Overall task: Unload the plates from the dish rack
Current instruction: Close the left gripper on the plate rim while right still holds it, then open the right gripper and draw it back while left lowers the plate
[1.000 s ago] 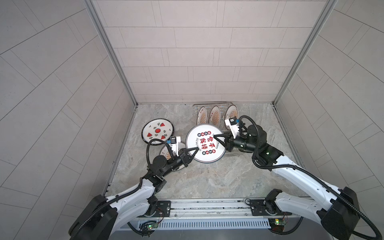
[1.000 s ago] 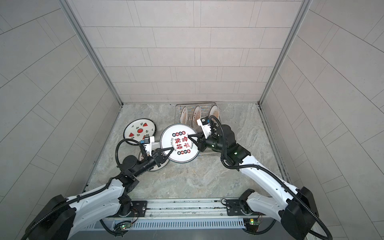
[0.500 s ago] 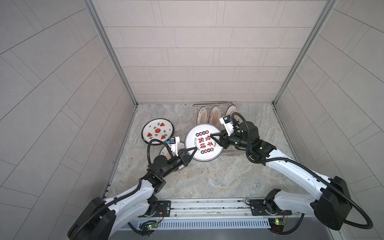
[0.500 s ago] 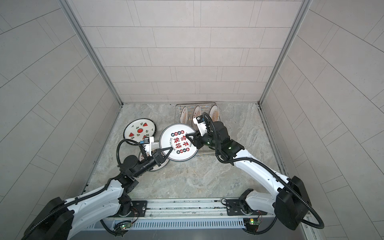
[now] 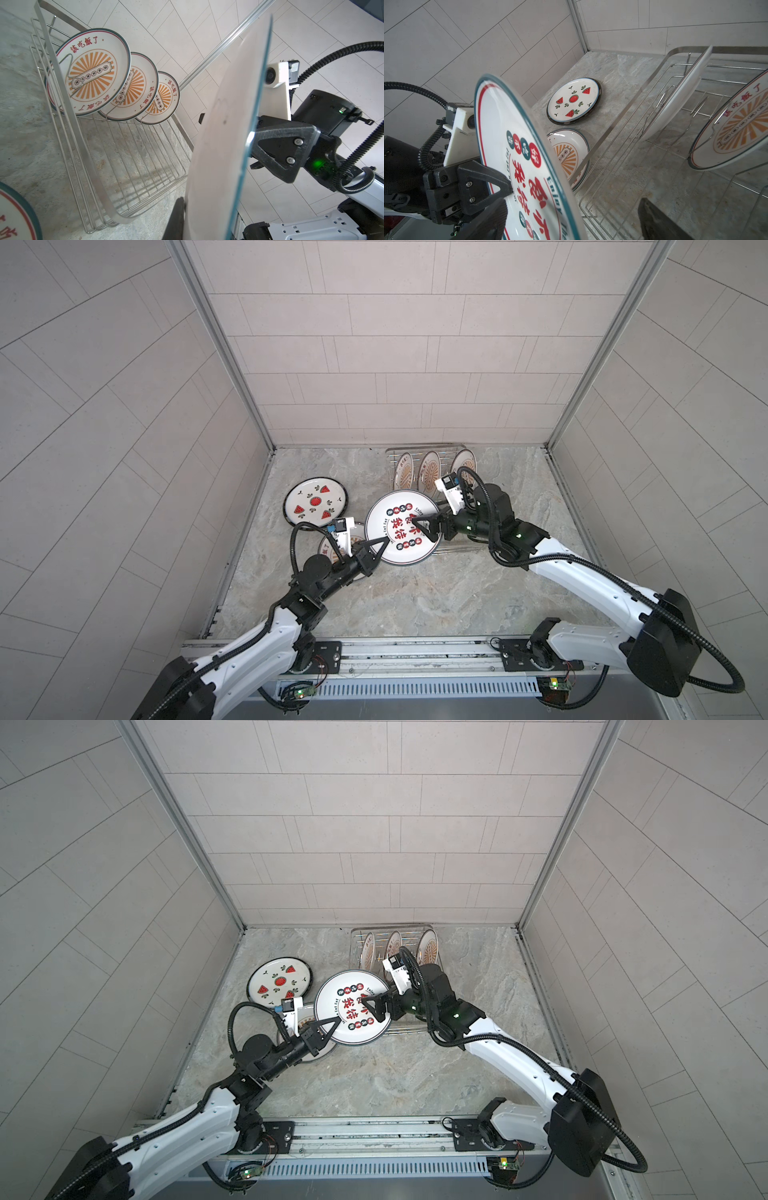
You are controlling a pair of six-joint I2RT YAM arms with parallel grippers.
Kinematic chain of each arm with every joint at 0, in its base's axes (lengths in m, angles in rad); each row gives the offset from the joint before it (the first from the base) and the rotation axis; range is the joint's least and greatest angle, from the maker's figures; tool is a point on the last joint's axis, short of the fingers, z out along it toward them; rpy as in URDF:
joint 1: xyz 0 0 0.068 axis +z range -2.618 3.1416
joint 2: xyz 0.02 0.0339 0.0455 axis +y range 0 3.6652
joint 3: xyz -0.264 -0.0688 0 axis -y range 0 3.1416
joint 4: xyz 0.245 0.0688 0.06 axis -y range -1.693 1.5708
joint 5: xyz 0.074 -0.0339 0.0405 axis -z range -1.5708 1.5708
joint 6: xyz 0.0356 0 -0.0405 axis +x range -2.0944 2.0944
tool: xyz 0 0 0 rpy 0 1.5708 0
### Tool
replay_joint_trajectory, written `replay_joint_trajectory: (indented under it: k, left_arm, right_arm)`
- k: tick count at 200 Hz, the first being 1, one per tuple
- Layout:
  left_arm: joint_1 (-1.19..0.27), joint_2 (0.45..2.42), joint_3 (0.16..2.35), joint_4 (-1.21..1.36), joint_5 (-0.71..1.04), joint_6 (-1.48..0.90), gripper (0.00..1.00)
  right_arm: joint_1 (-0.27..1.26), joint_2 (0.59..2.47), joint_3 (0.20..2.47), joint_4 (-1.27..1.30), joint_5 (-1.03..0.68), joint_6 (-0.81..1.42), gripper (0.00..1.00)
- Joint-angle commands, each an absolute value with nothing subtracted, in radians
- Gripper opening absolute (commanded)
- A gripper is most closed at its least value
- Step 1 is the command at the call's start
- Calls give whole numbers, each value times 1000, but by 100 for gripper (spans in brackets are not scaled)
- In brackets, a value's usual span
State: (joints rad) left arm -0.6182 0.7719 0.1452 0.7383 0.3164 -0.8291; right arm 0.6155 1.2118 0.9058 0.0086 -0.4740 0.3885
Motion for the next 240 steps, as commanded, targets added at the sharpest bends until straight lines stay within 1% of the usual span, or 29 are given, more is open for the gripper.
replay_joint_trajectory:
  k: [1, 33, 54, 104, 135, 169, 186, 217, 240]
  left_arm:
    - [-621, 742, 149, 768, 281, -816, 0]
    - [-621, 725, 148, 735, 240, -818, 0]
    - [-618, 706, 138, 725, 204, -816, 0]
    - [-617, 633, 157, 598, 103, -813, 0]
    - [-615, 620, 188, 518, 35, -839, 0]
    - [-616, 633, 204, 461, -64, -904, 0]
    - [-615, 634, 220, 421, -99, -929, 0]
    - [-615, 629, 236, 409, -96, -950, 0]
    - [-616, 613, 237, 388, -131, -987, 0]
  right_arm:
    - [623, 1183, 900, 24, -445, 386, 100]
    - [627, 1132, 850, 80, -423, 372, 100]
    - [636, 1090, 809, 109, -370, 367, 100]
    - [659, 1024, 724, 190, -307, 331, 100]
    - [687, 1028, 712, 207, -286, 306, 100]
    - [739, 1051, 709, 223, -195, 256, 99]
    - [755, 1068, 711, 244, -195, 229, 99]
    - [802, 1106, 743, 237, -196, 179, 99]
    - [831, 1148, 772, 233, -194, 163, 99]
